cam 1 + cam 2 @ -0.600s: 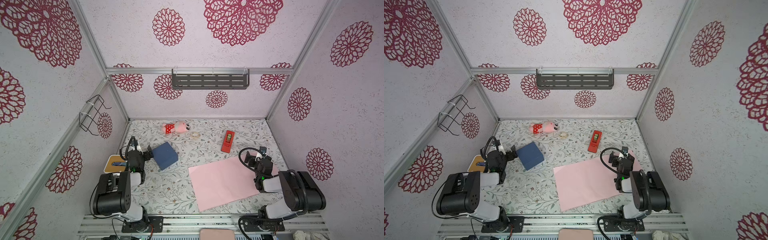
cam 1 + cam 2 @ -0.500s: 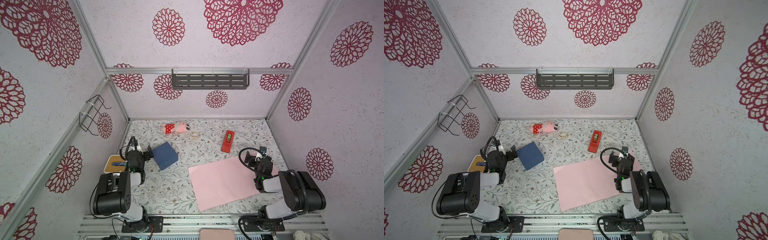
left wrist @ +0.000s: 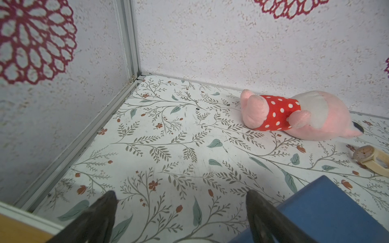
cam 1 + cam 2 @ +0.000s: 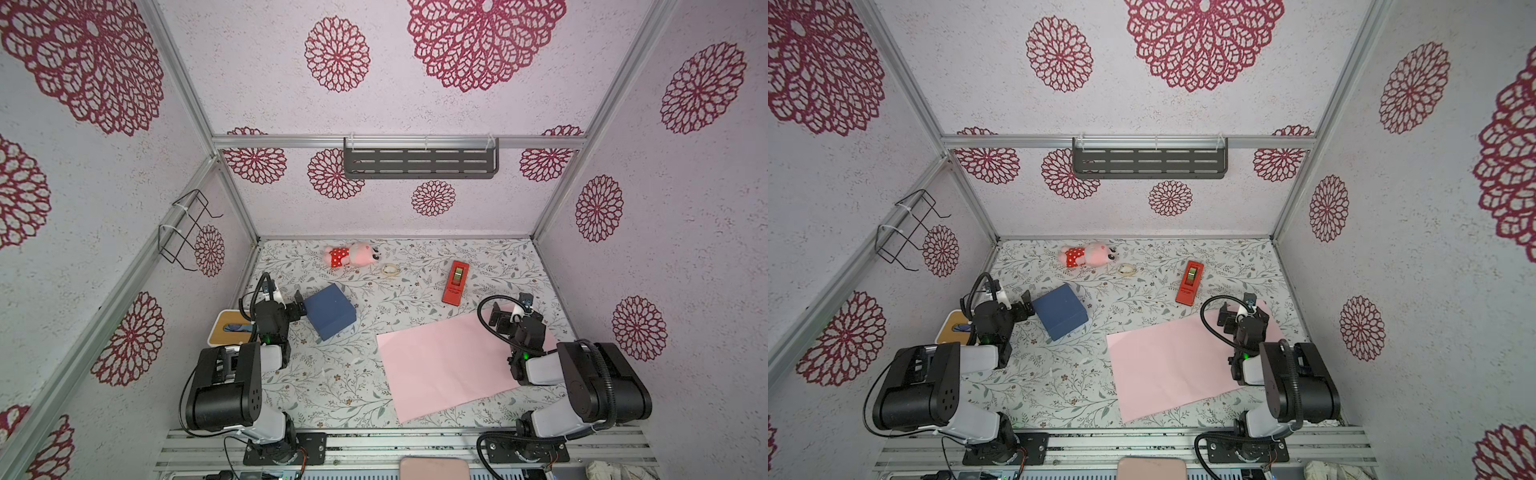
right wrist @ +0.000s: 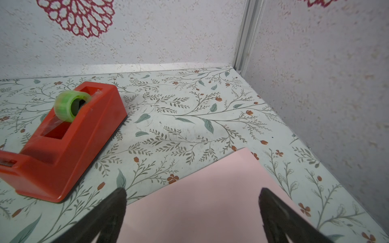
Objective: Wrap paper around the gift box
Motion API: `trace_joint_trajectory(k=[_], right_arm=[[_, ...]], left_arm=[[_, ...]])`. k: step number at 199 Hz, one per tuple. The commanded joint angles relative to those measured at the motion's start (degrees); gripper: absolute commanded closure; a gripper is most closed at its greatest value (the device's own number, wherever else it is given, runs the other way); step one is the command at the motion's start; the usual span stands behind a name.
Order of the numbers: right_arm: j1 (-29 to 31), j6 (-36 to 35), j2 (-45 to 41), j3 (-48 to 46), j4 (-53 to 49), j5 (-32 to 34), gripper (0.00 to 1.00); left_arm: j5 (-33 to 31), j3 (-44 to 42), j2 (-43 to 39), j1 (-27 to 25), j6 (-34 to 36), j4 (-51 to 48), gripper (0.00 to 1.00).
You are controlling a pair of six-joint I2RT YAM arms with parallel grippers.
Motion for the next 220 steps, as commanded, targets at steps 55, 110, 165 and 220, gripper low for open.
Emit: trace_joint_trajectory(k=[55,110,165,220], right_arm=[[0.4,-1.1,0.2,1.5,2.4,0.9,0.01],[0.4,-0.5,-3.2,0.1,2.5,3.2,0.01],[-0.9,16.5,-27.0,10.9,-38.8,10.4,0.01],[12.8,23.4,-24.7,21.3,-64.9,-1.2,0.09]], left_arm=[[-0.1,1.0,0.7,0.6,1.3,1.6,0.03],[-1.8,-1.8,-1.5,0.6,0.6,5.4,0.03],[-14.7,4.7,-22.7,0.8,-12.4,-26.1,0.03],[6.3,8.3,-29.9,-9.6,-34.6,-40.9,0.09]])
